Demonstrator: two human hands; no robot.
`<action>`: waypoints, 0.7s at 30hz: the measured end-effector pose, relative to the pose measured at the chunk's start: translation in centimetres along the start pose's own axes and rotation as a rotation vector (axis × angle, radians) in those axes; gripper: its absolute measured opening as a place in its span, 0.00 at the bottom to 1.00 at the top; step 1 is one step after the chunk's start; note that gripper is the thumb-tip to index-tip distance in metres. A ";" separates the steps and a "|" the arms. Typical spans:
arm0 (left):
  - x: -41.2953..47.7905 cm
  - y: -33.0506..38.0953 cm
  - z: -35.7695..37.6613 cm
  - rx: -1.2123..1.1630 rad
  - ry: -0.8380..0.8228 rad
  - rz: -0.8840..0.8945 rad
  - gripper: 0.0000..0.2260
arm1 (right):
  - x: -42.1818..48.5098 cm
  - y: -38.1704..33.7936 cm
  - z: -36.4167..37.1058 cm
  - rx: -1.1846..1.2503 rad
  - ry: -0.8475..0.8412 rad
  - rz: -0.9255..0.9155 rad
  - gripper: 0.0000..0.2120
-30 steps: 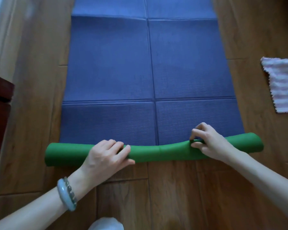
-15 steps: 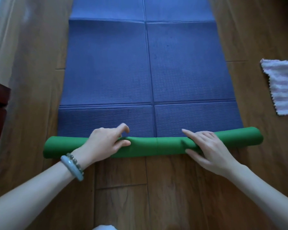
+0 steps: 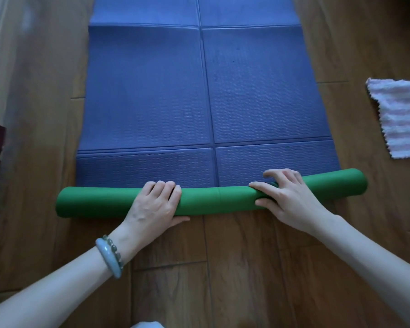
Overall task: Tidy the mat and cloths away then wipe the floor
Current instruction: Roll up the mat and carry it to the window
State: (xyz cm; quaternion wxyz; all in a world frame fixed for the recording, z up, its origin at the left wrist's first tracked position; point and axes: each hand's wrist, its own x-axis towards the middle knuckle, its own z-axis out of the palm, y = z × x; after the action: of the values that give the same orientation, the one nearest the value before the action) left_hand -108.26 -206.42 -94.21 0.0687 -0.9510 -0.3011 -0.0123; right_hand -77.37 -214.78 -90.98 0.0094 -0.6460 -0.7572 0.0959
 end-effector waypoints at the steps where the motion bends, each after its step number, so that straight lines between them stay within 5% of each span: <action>1: 0.4 -0.4 -0.1 0.002 0.019 0.037 0.29 | -0.5 -0.6 0.1 -0.036 0.029 0.022 0.23; 6: 1.6 -1.9 -0.3 -0.077 0.065 0.092 0.25 | -1.0 -1.5 0.8 -0.159 -0.040 0.015 0.43; 21: -3.8 -0.3 -1.0 -0.419 -0.076 0.027 0.29 | -3.2 -5.2 1.0 -0.184 -0.169 0.019 0.28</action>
State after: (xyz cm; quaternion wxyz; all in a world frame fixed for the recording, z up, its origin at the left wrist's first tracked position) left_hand -111.52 -208.43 -93.45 -0.1419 -0.9483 -0.2815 -0.0379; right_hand -82.04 -218.85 -90.83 -0.1148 -0.6408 -0.7548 0.0803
